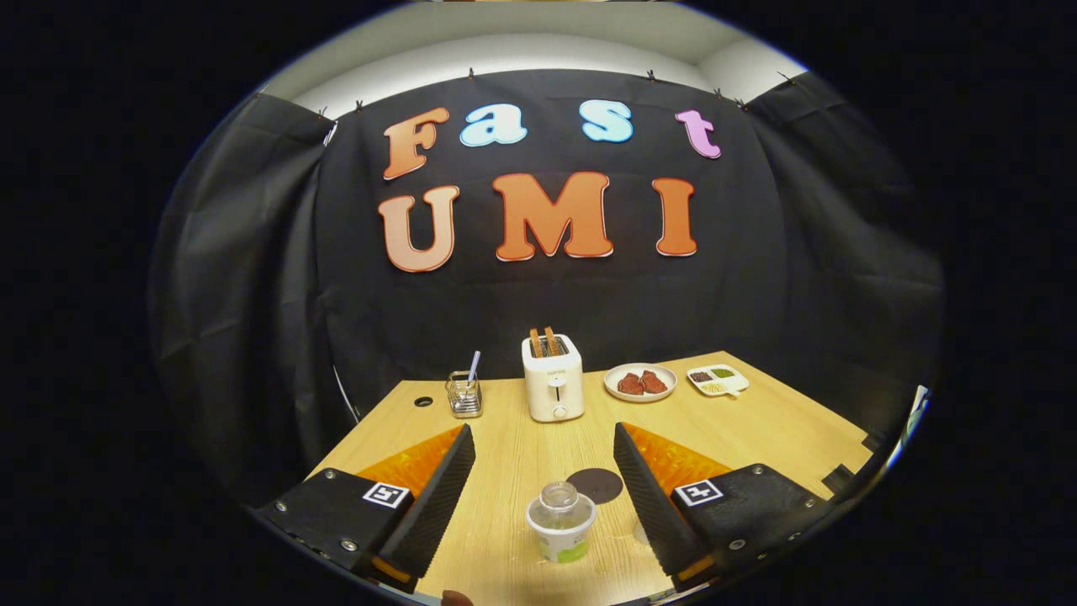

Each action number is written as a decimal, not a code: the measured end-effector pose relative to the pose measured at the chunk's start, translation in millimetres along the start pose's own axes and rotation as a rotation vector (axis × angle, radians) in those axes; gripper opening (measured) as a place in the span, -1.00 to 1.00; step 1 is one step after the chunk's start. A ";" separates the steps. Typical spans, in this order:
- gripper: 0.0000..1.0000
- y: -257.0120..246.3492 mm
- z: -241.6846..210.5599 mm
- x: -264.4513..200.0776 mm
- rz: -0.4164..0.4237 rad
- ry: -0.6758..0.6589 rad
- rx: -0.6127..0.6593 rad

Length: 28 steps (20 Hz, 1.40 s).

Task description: Take the bottle from table, then pour the juice into the cup, finally place the bottle on the coaster

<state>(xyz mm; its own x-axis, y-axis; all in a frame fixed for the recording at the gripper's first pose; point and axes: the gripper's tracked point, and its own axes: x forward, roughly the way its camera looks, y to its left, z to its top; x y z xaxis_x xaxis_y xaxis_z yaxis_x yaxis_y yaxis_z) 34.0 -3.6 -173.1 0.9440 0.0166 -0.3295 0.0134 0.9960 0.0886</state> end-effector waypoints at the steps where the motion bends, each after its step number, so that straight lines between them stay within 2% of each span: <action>1: 0.97 0.0 -7.7 3.5 0.000 0.014 0.001; 9: 0.98 -8.9 -68.4 24.2 -0.029 0.108 -0.038; 14: 0.98 -11.1 -97.2 34.7 -0.031 0.134 -0.017; 21: 0.98 -4.9 -127.2 44.4 -0.011 0.159 -0.019; 28: 0.94 -9.4 -156.0 58.5 -0.043 0.177 -0.016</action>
<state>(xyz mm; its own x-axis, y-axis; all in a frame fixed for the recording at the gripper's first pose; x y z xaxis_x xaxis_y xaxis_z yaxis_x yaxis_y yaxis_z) 37.7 1.8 -339.9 0.8697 -0.0118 -0.4935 0.0457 0.9973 0.0567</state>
